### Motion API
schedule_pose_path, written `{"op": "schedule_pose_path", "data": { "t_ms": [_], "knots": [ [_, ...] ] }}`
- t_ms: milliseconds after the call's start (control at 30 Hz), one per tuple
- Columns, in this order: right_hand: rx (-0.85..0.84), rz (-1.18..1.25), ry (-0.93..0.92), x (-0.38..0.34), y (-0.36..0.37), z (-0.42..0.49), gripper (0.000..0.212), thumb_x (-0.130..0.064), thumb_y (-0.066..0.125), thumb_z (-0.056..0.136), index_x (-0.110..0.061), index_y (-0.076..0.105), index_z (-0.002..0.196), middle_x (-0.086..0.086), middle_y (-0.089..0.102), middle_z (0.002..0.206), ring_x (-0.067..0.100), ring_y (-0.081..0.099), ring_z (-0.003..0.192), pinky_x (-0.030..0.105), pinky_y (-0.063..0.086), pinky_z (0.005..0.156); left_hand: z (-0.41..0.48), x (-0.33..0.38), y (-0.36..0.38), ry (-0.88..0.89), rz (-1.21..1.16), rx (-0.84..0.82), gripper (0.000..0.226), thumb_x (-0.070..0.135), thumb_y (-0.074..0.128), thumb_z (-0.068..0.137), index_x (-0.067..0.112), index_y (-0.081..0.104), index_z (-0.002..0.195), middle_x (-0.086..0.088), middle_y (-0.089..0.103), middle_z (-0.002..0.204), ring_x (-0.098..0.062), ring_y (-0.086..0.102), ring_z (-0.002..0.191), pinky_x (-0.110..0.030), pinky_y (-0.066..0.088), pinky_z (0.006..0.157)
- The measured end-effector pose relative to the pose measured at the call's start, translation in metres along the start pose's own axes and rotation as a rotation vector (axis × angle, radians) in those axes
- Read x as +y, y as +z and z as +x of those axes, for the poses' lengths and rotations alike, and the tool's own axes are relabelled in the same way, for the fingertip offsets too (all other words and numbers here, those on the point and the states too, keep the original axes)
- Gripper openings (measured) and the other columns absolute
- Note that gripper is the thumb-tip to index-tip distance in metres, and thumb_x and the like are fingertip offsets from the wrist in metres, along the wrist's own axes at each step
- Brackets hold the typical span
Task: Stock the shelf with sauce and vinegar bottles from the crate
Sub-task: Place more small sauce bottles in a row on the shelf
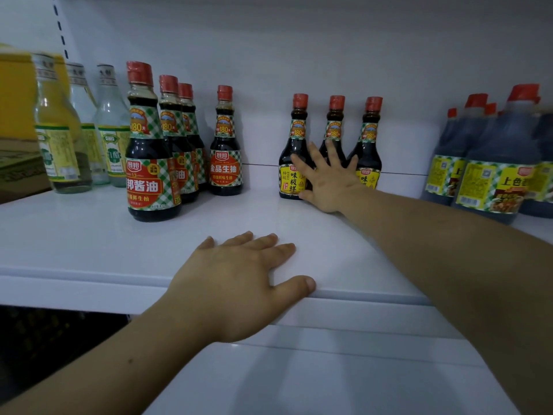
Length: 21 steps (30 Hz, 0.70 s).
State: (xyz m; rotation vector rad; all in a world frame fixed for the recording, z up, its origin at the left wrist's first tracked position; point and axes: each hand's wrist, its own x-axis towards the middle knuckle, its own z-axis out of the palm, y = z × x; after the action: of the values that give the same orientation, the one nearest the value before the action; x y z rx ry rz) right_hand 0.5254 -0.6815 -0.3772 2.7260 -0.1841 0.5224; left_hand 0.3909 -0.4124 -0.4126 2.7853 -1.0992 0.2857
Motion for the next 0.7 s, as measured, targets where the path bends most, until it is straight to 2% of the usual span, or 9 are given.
{"op": "schedule_pose_path", "data": {
  "t_ms": [100,233,333,433,600,700],
  "knots": [
    [-0.007,0.087,0.009,0.008,-0.013,-0.008,0.081,-0.066,0.038,0.09,-0.046,-0.015,0.147,-0.004,-0.024,0.159,0.029,-0.02,0.146,0.07,0.004,0.108,0.0,0.001,-0.001,-0.007,-0.016,-0.014,0.097,0.089,-0.011,0.053,0.055,0.009,0.141,0.027,0.011,0.153,-0.004,0.01,0.143,-0.045,0.011,0.114],
    [0.005,0.191,0.063,0.01,-0.031,-0.038,0.079,-0.071,0.033,0.089,-0.042,-0.008,0.15,0.0,-0.014,0.162,0.028,-0.01,0.148,0.061,0.005,0.113,0.004,-0.001,-0.002,-0.002,-0.025,-0.023,0.096,0.088,-0.006,0.056,0.052,0.015,0.142,0.024,0.015,0.154,-0.007,0.015,0.143,-0.047,0.015,0.113],
    [-0.014,0.293,0.135,0.003,-0.044,-0.071,0.078,-0.072,0.03,0.089,-0.039,-0.002,0.152,0.002,-0.009,0.162,0.029,-0.004,0.148,0.053,0.006,0.116,0.006,-0.002,-0.002,0.009,-0.032,-0.015,0.083,0.086,0.007,0.07,0.048,0.024,0.142,0.019,0.022,0.154,-0.011,0.023,0.141,-0.046,0.022,0.112],
    [-0.097,0.404,0.2,-0.01,-0.062,-0.105,0.08,-0.073,0.027,0.089,-0.032,0.004,0.154,0.006,-0.004,0.163,0.029,0.0,0.149,0.049,0.009,0.119,0.004,-0.001,-0.006,0.02,-0.098,0.07,0.071,0.077,0.023,0.081,0.04,0.038,0.139,0.016,0.032,0.15,-0.013,0.034,0.135,-0.038,0.031,0.104],
    [-0.135,0.432,0.206,-0.046,-0.095,-0.158,0.082,-0.075,0.026,0.088,-0.028,0.013,0.154,0.006,0.009,0.162,0.028,0.009,0.148,0.05,0.014,0.118,-0.034,-0.007,-0.015,0.08,-0.176,0.179,0.067,0.067,0.041,0.084,0.03,0.042,0.14,0.006,0.036,0.15,-0.015,0.033,0.136,-0.037,0.027,0.111],
    [-0.101,0.447,0.161,-0.079,-0.12,-0.18,0.079,-0.071,0.03,0.09,-0.022,0.025,0.151,0.01,0.023,0.158,0.031,0.025,0.143,0.045,0.025,0.114,-0.085,-0.037,-0.019,0.035,-0.178,0.218,0.069,0.068,0.043,0.082,0.03,0.042,0.14,0.006,0.034,0.151,-0.015,0.031,0.138,-0.039,0.026,0.113]
  ]
}}
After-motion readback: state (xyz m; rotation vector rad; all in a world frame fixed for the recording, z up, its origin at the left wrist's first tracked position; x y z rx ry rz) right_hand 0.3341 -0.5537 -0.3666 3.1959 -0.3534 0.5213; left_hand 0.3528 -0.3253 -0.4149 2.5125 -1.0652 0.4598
